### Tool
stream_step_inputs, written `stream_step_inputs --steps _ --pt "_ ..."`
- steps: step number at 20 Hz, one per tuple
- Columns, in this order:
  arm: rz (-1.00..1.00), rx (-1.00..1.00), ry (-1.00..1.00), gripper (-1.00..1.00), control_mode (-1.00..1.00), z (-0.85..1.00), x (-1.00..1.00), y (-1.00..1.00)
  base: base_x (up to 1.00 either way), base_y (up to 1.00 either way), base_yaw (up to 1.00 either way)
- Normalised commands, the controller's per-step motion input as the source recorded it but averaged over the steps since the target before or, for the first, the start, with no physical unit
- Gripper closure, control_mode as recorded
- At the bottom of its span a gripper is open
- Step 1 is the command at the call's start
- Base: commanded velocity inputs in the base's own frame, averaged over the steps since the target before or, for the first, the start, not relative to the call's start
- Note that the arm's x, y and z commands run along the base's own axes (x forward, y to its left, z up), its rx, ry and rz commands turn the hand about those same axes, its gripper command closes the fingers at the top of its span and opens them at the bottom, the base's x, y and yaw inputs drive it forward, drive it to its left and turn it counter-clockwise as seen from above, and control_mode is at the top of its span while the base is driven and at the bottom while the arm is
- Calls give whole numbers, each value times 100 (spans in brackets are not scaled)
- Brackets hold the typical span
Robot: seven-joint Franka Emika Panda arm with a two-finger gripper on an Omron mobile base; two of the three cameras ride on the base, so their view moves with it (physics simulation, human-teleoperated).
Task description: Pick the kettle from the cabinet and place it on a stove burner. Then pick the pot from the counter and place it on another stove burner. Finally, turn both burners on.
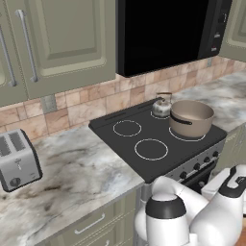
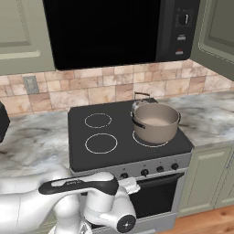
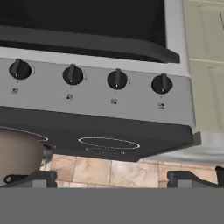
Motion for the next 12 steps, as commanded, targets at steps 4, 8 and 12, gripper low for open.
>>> stream_step_inputs --steps 4,8,12 --pt "-5 0 0 -100 -100 -11 17 0 0 0 0" --pt "-3 0 3 -100 -100 -18 29 0 0 0 0" --pt "0 0 1 -100 -100 -20 25 0 0 0 0"
